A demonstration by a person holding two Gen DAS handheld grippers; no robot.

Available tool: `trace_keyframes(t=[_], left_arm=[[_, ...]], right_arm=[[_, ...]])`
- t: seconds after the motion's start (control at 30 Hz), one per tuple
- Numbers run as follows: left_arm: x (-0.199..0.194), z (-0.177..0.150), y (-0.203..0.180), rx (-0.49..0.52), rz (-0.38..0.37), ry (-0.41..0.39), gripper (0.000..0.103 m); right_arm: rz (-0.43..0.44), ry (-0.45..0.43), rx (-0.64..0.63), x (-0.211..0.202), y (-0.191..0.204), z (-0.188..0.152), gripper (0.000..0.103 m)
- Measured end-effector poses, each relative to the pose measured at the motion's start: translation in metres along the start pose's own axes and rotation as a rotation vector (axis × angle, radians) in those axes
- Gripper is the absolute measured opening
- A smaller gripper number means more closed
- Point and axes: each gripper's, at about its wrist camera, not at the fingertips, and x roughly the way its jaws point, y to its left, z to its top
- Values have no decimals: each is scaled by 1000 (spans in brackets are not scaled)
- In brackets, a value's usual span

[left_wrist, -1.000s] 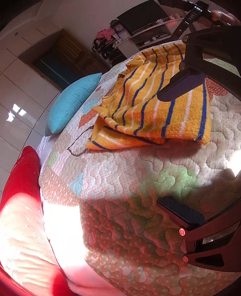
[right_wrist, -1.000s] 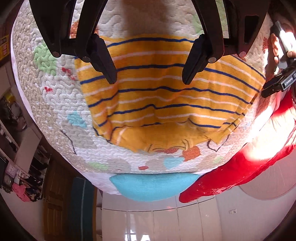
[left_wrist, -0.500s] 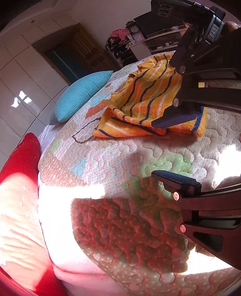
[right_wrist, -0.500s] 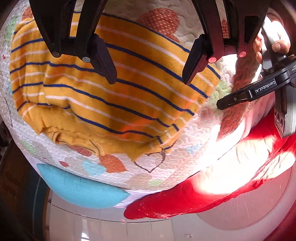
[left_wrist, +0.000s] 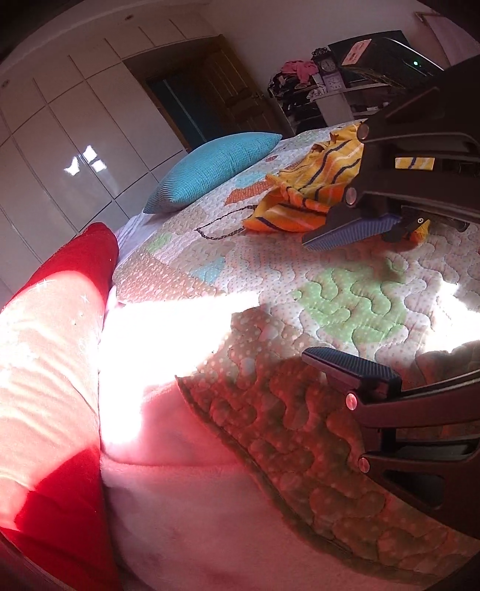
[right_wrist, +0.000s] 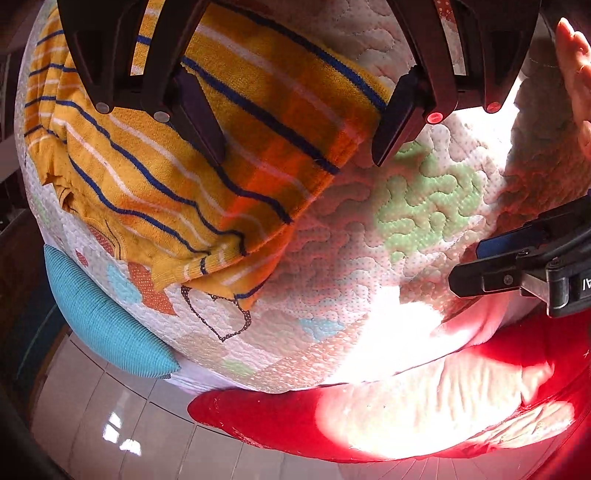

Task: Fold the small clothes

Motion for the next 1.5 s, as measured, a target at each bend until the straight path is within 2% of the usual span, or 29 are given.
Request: trace_keyframes(t=[0.07,0.1,0.17,0.27,0.37,0.4,0.43,0.5,0.57,0.63,0.7,0.8,0.87,1.0,1.07,1.13,1.17,1.23,1.27,1.37,1.5], left_arm=[[2,-1,-1,6,5,1,53],[1,-3,-3,9,7,0,53],[2,-5,-5,14,9,-1,53],[2,-6,-6,19,12,-4,53],[1,-6,-3,7,16,-9,53],[0,-6,-2,0,14,-10,53],[-1,-5,0,-8,12,-11,54],[-2,-5,4,-22,9,-14,55],[-1,-5,7,-34,7,-12,55],[-1,-5,7,-38,6,-14,55],[-1,-7,5,-28,16,-23,55],[2,-12,-4,5,33,-18,56],[6,-18,-14,41,29,-1,57],[20,-36,-39,113,5,59,59],[29,-49,-54,155,0,100,59],[39,-63,-71,211,1,143,59],[43,-70,-80,242,1,164,59],[49,-85,-99,302,3,204,59],[52,-91,-108,330,6,223,59],[57,-105,-135,398,1,271,59],[66,-115,-168,434,-33,301,65]], right_arm=[[-54,8,-37,1,6,-1,83],[-109,19,-59,4,8,-1,68],[-190,36,-70,11,8,1,57],[-238,51,-51,22,9,7,54],[-328,45,-122,36,22,11,56],[-348,34,-149,38,27,12,53],[-348,31,-161,40,28,14,49],[-312,38,-138,38,22,17,30],[-246,28,-72,27,4,20,23],[-141,3,52,7,-30,21,21],[-87,-39,172,-19,-71,18,20],[-40,-102,357,-57,-150,-2,19],[-60,-130,468,-77,-209,-22,19],[-158,-150,672,-102,-313,-88,19],[-155,-119,770,-97,-353,-129,19],[-80,-63,825,-77,-377,-167,22],[-20,-53,849,-68,-384,-185,28],[34,-112,899,-68,-394,-210,52],[37,-142,919,-73,-396,-218,69],[52,-218,942,-94,-404,-235,71],[60,-297,911,-121,-400,-242,71]])
